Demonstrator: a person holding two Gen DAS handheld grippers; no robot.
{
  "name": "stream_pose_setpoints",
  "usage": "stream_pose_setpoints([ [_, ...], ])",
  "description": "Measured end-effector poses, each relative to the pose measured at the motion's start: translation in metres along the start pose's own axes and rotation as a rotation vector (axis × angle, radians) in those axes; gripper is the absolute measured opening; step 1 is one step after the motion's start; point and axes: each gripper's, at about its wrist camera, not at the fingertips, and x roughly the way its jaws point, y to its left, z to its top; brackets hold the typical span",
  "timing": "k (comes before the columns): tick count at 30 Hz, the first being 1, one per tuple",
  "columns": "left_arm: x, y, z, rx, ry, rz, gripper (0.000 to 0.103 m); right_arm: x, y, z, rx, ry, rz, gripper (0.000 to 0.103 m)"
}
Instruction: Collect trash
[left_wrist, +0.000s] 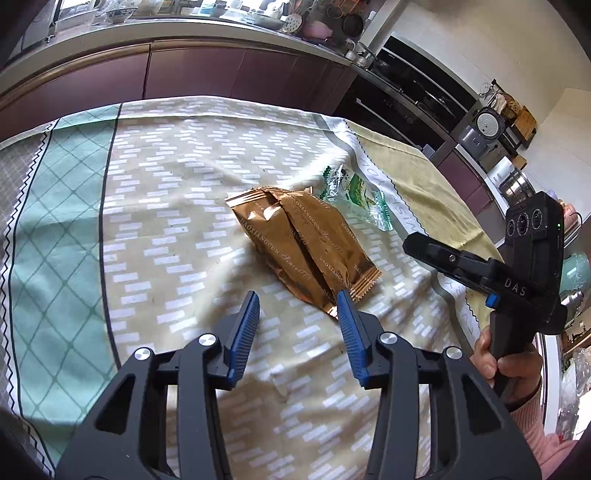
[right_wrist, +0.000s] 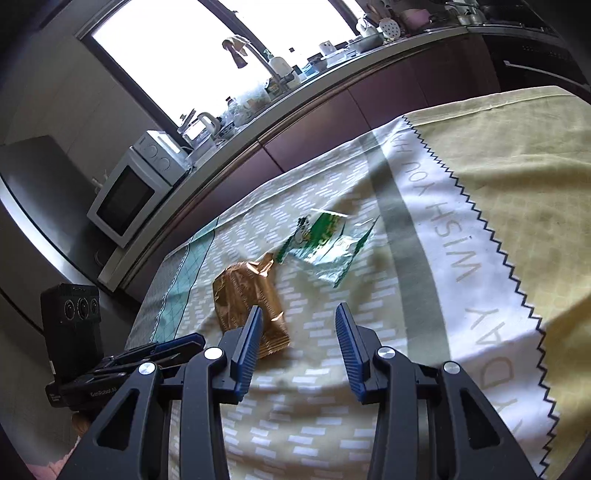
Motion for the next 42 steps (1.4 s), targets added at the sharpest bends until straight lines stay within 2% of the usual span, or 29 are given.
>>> stream_pose_setpoints([
  [5,0.016,-0.006,0.015,-0.003,-0.001,0.016,0.049,0.01,-0.014,0.019,0.031,-0.014,-0.038,0.045],
  [8,0.024,-0.01,0.025,-0.006,0.002,0.021,0.057,0.021,-0.021,0.027,0.054,0.001,-0.037,0.046],
  [11,0.031,-0.015,0.033,0.0,0.003,0.034,0.06,0.03,-0.021,0.03,0.06,0.017,-0.02,0.046],
  [13,0.035,-0.018,0.036,-0.002,-0.001,0.045,0.057,0.032,-0.02,0.032,0.059,0.02,-0.014,0.045],
  [15,0.039,-0.02,0.039,-0.003,-0.005,0.063,0.049,0.034,-0.02,0.033,0.063,0.022,-0.013,0.041],
  [18,0.042,-0.021,0.039,-0.003,-0.009,0.077,0.032,0.036,-0.022,0.031,0.07,0.038,-0.003,0.026],
  [19,0.043,-0.021,0.04,-0.003,-0.006,0.078,0.021,0.037,-0.022,0.03,0.071,0.048,0.003,0.014],
  [20,0.045,-0.021,0.04,-0.01,0.002,0.072,0.01,0.039,-0.021,0.03,0.07,0.058,0.01,0.01],
  [22,0.048,-0.023,0.04,-0.018,0.005,0.067,0.003,0.038,-0.019,0.029,0.058,0.055,0.011,0.004],
  [30,0.054,-0.033,0.034,-0.007,0.013,0.04,0.006,0.035,-0.016,0.025,0.055,0.063,0.051,0.002],
  [32,0.055,-0.036,0.033,-0.002,0.014,0.028,0.015,0.033,-0.014,0.024,0.054,0.061,0.068,0.002],
  [33,0.054,-0.036,0.031,-0.005,0.014,0.025,0.017,0.032,-0.015,0.023,0.061,0.062,0.076,0.002],
  [36,0.052,-0.035,0.029,-0.004,0.01,0.026,0.018,0.027,-0.019,0.02,0.087,0.06,0.093,0.007],
  [37,0.051,-0.033,0.028,-0.007,0.009,0.024,0.019,0.024,-0.021,0.019,0.097,0.059,0.106,0.013],
  [38,0.052,-0.033,0.028,-0.01,0.01,0.023,0.019,0.022,-0.022,0.018,0.109,0.062,0.118,0.029],
  [39,0.049,-0.029,0.027,-0.011,0.01,0.021,0.019,0.019,-0.024,0.017,0.121,0.058,0.124,0.037],
  [40,0.049,-0.027,0.027,-0.01,0.009,0.021,0.019,0.016,-0.026,0.016,0.126,0.051,0.128,0.041],
  [42,0.049,-0.028,0.026,-0.011,0.008,0.02,0.019,0.009,-0.027,0.014,0.126,0.039,0.135,0.041],
])
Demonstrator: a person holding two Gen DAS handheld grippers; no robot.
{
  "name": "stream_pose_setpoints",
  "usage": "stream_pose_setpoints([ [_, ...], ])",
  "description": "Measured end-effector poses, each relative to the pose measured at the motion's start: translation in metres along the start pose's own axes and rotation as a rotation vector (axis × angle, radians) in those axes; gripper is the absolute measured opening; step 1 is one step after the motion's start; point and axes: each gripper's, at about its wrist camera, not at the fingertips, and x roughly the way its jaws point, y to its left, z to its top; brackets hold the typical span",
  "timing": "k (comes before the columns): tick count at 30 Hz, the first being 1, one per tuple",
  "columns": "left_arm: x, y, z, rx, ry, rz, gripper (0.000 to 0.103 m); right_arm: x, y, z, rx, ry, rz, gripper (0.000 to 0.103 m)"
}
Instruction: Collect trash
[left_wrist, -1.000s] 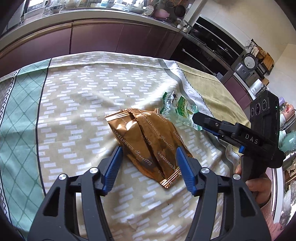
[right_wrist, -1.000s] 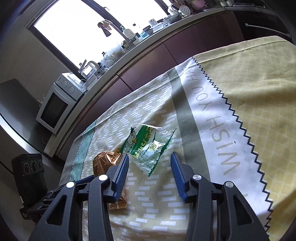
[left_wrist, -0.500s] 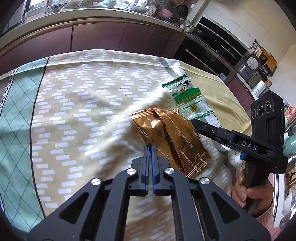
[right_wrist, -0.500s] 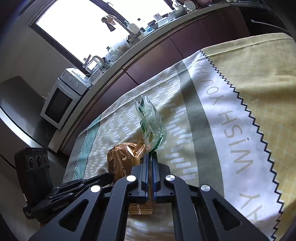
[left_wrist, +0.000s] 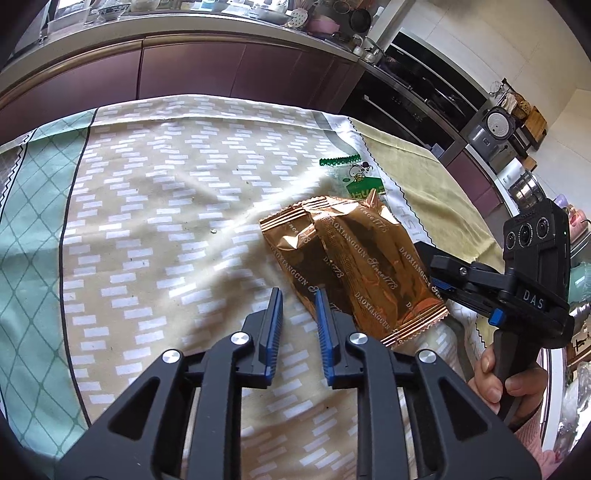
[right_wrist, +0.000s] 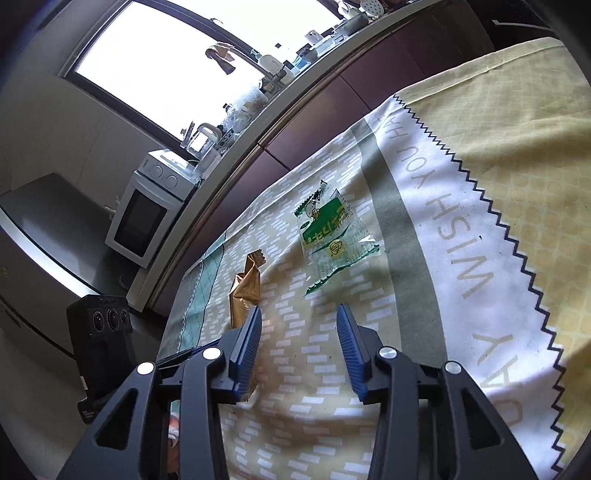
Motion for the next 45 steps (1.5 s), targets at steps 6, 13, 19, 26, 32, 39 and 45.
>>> stream_pose_setpoints([
  [6,-0.001,0.002,-0.002,0.002,0.0,0.0,0.019,-0.003,0.004,-0.003,-0.016,0.01,0.035,0.041],
  [13,-0.001,0.003,-0.004,0.008,0.001,0.003,0.019,-0.008,0.001,-0.002,0.002,0.002,0.083,0.041],
  [19,0.0,0.005,-0.003,0.002,0.003,-0.006,0.021,0.009,0.014,-0.009,-0.061,0.07,0.037,0.04],
  [26,-0.002,0.007,-0.002,-0.016,0.01,-0.031,0.024,0.019,0.025,-0.012,-0.126,0.098,-0.006,0.009],
  [32,-0.009,0.015,-0.003,-0.056,0.006,-0.088,0.044,0.005,0.015,-0.007,-0.074,0.045,0.082,0.007],
  [39,-0.014,0.014,-0.006,-0.056,0.01,-0.165,0.048,0.004,0.021,-0.007,-0.095,0.039,0.103,0.006],
  [45,-0.017,0.028,-0.005,-0.142,0.017,-0.311,0.041,0.006,0.029,-0.006,-0.139,0.035,0.059,0.005],
])
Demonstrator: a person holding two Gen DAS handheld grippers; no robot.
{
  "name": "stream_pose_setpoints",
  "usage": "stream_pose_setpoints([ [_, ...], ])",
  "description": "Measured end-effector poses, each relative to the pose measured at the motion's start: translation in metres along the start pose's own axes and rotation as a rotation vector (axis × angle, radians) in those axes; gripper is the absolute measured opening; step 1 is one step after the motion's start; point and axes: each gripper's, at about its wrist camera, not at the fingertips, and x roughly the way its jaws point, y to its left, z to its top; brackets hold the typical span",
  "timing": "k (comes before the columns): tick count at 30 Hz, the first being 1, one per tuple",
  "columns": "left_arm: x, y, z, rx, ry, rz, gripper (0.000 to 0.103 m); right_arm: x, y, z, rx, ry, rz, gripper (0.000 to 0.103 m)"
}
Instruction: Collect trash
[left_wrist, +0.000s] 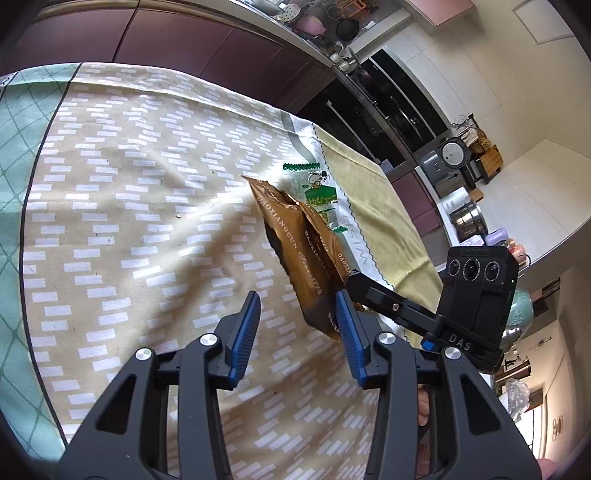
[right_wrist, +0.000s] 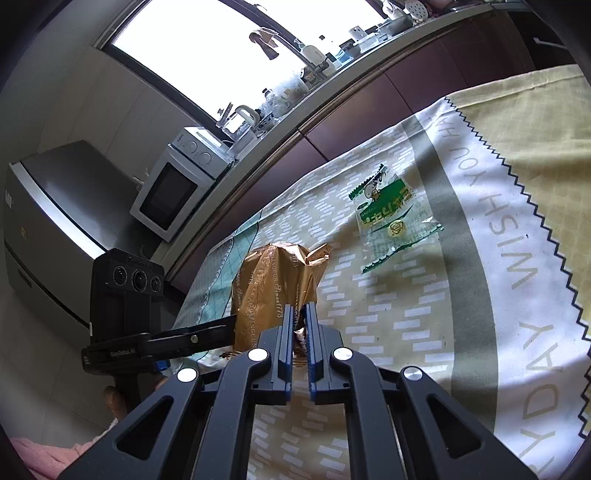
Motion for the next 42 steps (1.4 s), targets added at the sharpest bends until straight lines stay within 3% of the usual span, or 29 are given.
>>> stream_pose_setpoints([
  [15,-0.008,0.012,0.001,-0.072,-0.017,-0.114,0.046,0.004,0.0,0.0,-0.001,0.013,-0.007,0.005],
  [20,0.0,0.009,-0.001,-0.066,0.007,-0.075,0.046,0.008,0.006,-0.002,-0.01,0.031,0.028,0.005],
  [22,0.004,0.01,-0.001,-0.071,0.009,-0.085,0.037,0.01,0.007,-0.003,-0.008,0.038,0.034,0.005],
  [25,0.008,0.009,0.0,-0.066,0.016,-0.07,0.01,0.012,0.008,-0.001,-0.012,0.057,0.035,0.01],
  [26,0.009,0.009,0.001,-0.063,0.017,-0.065,0.004,0.011,0.007,0.0,-0.009,0.053,0.02,0.016],
  [31,-0.004,0.002,0.001,-0.013,-0.022,-0.015,0.003,-0.004,0.001,0.02,-0.022,-0.037,-0.101,0.031],
  [35,-0.016,-0.002,0.0,0.023,-0.039,0.034,0.003,-0.01,-0.007,0.041,-0.046,-0.109,-0.247,0.045],
  [37,-0.022,-0.002,-0.002,0.032,-0.044,0.047,0.003,-0.007,-0.012,0.05,-0.053,-0.127,-0.306,0.046],
  [42,-0.037,0.002,-0.005,0.049,-0.059,0.093,0.003,0.014,-0.026,0.062,-0.069,-0.062,-0.349,0.049],
])
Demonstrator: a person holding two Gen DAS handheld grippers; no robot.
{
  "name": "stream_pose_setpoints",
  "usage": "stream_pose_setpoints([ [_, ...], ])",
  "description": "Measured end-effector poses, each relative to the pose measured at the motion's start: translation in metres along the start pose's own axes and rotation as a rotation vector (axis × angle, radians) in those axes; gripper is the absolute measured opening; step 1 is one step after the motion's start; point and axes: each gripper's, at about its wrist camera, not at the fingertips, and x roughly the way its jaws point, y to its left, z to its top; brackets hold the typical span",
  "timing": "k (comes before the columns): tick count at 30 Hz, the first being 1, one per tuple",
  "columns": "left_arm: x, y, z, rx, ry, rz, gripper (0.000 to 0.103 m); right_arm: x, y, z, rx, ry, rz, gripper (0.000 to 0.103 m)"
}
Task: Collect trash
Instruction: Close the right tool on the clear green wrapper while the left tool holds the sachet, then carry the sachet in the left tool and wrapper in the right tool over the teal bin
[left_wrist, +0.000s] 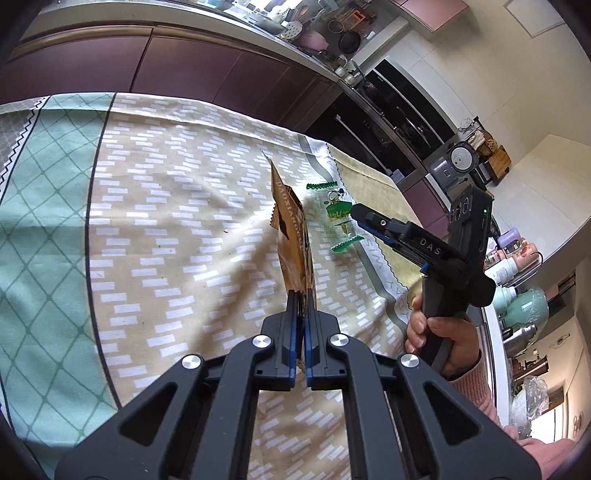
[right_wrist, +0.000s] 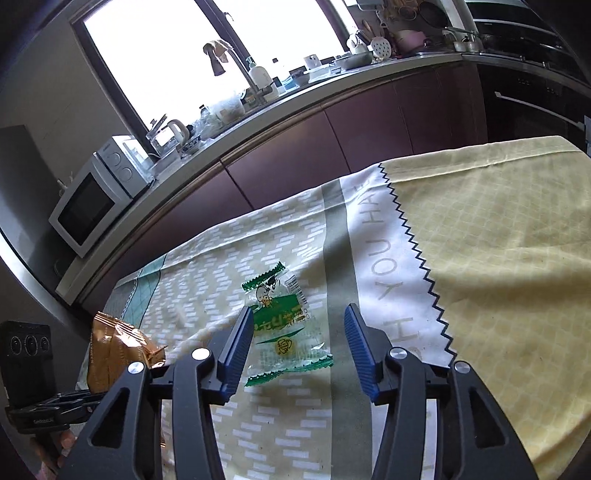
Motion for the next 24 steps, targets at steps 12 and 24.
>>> stream_pose_setpoints([
  [12,-0.043,0.008,-0.007,0.03,-0.067,0.103,0.003,-0.003,0.022,-0.02,-0.034,0.023,0.062,0.006],
  [24,-0.113,0.013,-0.038,0.071,-0.15,0.219,0.003,-0.033,0.102,-0.049,-0.128,-0.002,0.259,0.005],
])
